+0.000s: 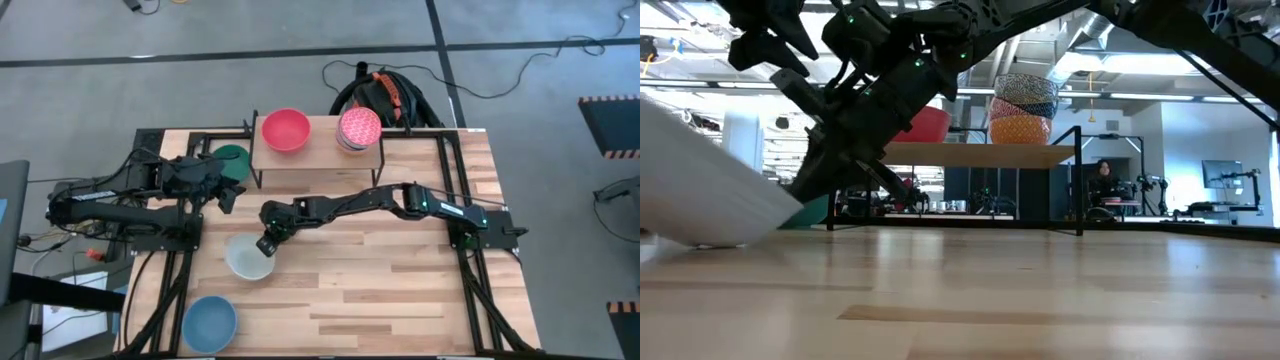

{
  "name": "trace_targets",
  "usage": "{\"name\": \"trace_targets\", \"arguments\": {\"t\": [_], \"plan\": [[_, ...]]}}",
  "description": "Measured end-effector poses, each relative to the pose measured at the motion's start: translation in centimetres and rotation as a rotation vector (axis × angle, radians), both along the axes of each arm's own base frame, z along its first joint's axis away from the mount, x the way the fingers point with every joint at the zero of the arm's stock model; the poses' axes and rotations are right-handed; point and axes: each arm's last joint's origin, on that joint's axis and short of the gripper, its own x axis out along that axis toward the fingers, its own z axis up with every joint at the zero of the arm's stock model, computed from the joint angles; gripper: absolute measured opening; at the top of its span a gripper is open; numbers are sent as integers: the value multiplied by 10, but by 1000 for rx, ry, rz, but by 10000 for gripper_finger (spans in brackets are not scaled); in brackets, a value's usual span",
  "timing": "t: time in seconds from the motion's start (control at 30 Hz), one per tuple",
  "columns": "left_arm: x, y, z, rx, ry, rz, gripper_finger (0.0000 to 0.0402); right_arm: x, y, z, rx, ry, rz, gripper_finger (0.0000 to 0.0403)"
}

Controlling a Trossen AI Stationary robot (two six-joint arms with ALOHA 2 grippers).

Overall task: Place and stack bowls onto a shelf
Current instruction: Stack the white bowl on top of the orange bowl on the shelf

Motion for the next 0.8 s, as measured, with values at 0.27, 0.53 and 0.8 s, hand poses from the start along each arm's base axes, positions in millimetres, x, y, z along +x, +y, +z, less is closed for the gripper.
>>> {"name": "trace_targets", "arguments": {"t": [0.27,0.53,0.8], "plan": [[2,0,3,27,-29,-4,166,-10,-10,11,-31,75,16,16],[6,0,-2,18,30,-52,166,-46,-16,72,-213,201,-33,16],[43,2,-23,29,203,-177,166,-56,-24,81,-293,260,-53,16]]}}
